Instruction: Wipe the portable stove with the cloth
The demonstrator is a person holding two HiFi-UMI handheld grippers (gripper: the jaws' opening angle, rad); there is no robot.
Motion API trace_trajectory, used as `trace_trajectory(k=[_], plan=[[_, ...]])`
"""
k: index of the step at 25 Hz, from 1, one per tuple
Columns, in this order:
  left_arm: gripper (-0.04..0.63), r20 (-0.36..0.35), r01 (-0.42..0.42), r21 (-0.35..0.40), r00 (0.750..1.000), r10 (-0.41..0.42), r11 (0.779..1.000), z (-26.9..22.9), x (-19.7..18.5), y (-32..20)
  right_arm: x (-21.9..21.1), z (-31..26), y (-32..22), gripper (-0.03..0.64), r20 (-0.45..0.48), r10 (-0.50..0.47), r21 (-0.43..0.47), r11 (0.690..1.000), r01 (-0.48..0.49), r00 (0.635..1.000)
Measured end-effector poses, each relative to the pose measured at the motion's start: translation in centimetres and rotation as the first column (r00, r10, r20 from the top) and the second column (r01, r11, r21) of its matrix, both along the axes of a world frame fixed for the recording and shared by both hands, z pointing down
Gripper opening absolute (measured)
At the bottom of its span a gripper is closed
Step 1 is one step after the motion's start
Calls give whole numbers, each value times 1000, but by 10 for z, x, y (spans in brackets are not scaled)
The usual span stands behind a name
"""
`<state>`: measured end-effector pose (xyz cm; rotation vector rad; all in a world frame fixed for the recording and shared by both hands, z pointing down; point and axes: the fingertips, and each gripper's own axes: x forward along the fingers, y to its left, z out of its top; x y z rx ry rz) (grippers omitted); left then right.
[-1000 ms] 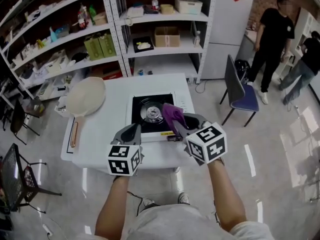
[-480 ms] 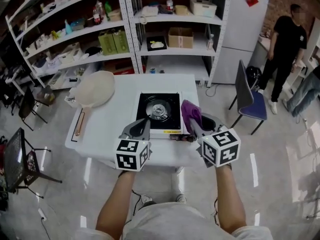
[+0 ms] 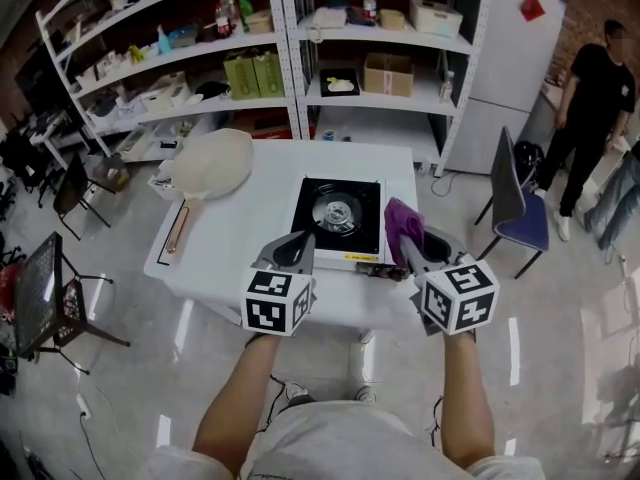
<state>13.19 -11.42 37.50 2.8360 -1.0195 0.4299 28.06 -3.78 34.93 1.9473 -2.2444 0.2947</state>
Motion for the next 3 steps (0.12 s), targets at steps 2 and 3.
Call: trace_trajectory(k=[2,3], plan=[[5,2,0,-1,1000,0,1000,1,0,0,1,0,0,59,5,1,0,1000,-1,1000],[5,4,0,-1,1000,0,1000,1,0,0,1,0,0,60,8,1,0,1000,-1,1000]])
